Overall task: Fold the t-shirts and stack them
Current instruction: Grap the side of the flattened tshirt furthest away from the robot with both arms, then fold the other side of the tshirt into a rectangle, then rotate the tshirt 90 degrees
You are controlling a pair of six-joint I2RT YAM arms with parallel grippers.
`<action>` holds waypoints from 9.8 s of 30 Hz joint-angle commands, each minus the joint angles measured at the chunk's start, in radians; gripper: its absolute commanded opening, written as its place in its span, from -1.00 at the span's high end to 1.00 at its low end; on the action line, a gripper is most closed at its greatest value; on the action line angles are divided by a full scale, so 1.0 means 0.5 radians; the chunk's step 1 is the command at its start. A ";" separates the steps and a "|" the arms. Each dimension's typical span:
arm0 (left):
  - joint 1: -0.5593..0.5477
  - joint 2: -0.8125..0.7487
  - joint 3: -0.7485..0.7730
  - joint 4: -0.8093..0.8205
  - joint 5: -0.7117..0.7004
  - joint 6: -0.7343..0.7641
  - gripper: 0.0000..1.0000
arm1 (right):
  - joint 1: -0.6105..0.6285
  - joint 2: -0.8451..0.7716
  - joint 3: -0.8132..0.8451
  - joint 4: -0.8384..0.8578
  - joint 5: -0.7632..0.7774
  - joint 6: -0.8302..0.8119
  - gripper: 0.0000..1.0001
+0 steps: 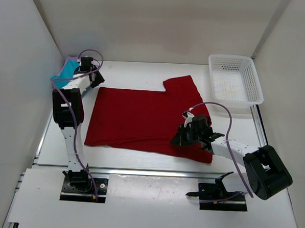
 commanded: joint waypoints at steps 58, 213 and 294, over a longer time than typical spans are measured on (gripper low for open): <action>0.017 -0.245 -0.337 0.246 0.230 -0.200 1.00 | -0.865 2.813 4.111 -1.287 0.506 -0.133 -0.21; -0.986 -1.972 -2.678 1.513 0.528 -0.749 0.78 | 0.191 -0.315 0.307 -0.452 0.656 0.146 0.51; -0.931 -2.190 -2.696 1.069 0.660 -0.519 0.54 | -0.528 2.358 3.458 -1.371 0.122 -0.446 0.61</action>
